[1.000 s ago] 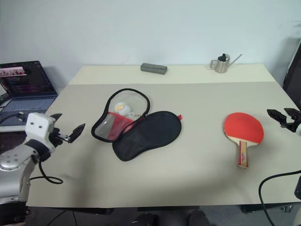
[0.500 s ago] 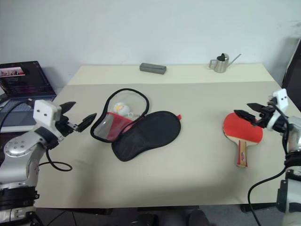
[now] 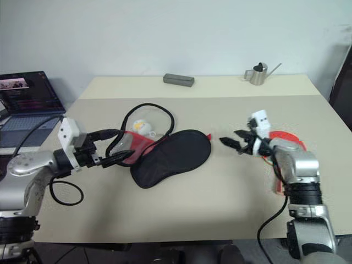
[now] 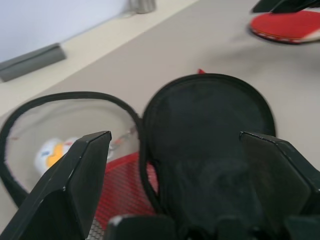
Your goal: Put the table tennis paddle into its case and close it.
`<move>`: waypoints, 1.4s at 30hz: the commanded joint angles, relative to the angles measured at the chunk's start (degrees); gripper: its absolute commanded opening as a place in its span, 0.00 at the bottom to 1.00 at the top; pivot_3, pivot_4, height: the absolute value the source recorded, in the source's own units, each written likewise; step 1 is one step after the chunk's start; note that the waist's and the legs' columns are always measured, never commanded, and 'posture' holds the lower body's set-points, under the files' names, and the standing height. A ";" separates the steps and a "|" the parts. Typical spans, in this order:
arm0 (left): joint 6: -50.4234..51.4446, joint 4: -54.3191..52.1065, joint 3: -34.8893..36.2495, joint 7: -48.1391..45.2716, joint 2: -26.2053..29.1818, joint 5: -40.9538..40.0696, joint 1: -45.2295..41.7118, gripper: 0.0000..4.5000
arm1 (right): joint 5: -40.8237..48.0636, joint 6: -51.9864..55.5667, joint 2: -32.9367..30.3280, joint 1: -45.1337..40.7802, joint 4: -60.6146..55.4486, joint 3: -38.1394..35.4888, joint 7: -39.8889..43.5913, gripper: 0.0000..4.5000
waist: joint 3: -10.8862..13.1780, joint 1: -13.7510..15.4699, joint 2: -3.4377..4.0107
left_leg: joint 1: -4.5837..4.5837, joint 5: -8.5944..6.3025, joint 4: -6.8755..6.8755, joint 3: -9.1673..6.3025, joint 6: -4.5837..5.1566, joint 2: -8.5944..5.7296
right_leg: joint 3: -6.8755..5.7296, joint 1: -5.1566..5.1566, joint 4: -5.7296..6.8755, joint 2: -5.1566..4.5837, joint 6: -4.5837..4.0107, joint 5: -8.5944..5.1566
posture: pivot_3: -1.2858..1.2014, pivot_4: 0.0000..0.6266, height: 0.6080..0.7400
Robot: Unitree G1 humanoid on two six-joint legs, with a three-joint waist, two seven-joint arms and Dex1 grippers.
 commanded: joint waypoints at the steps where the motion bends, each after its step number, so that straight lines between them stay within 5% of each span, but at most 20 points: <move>1: 1.01 0.62 0.30 -2.32 1.33 -1.50 -1.36 1.00 | -0.33 2.52 3.74 -0.48 -3.72 2.97 -4.87 1.00 | 0.00 -0.05 0.00 | 0.00 0.00 0.01 0.00 0.00 0.00 | 0.01 -0.02 0.01 0.01 -0.01 0.00 | 0.52 0.24 1.00; 17: 7.21 -2.45 -0.19 -9.83 3.67 -5.09 -2.87 1.00 | -10.36 -6.70 11.64 -7.94 14.18 9.90 -13.64 1.00 | 0.00 -0.49 -0.01 | -0.05 0.05 0.00 0.01 -0.09 0.01 | 0.07 -0.17 0.03 0.06 -0.05 0.03 | 0.52 0.24 1.00; 29: 6.71 -2.88 -1.71 -12.21 5.08 -3.95 -3.59 1.00 | -12.88 -6.76 12.98 -8.06 11.84 14.01 -11.28 1.00 | -0.01 -0.76 -0.02 | -0.05 0.04 -0.02 0.03 -0.08 0.12 | 0.17 -0.26 0.05 0.21 -0.12 0.07 | 0.52 0.24 1.00; 33: 6.09 -2.52 -1.83 -12.31 5.00 -3.29 -3.54 1.00 | -13.39 -6.76 13.05 -7.74 10.08 15.08 -10.86 0.80 | -0.01 -0.73 -0.02 | -0.07 0.04 -0.03 0.03 -0.08 0.13 | 0.17 -0.29 0.06 0.23 -0.12 0.08 | 0.52 0.24 1.00; 42: 5.70 -3.35 -1.55 -12.35 5.06 -2.92 -2.53 1.00 | -14.70 -7.51 11.32 -7.29 8.05 16.13 -9.17 0.10 | -0.01 -0.68 -0.02 | -0.09 0.03 -0.02 0.03 -0.07 0.12 | 0.17 -0.31 0.05 0.22 -0.12 0.08 | 0.52 0.24 1.00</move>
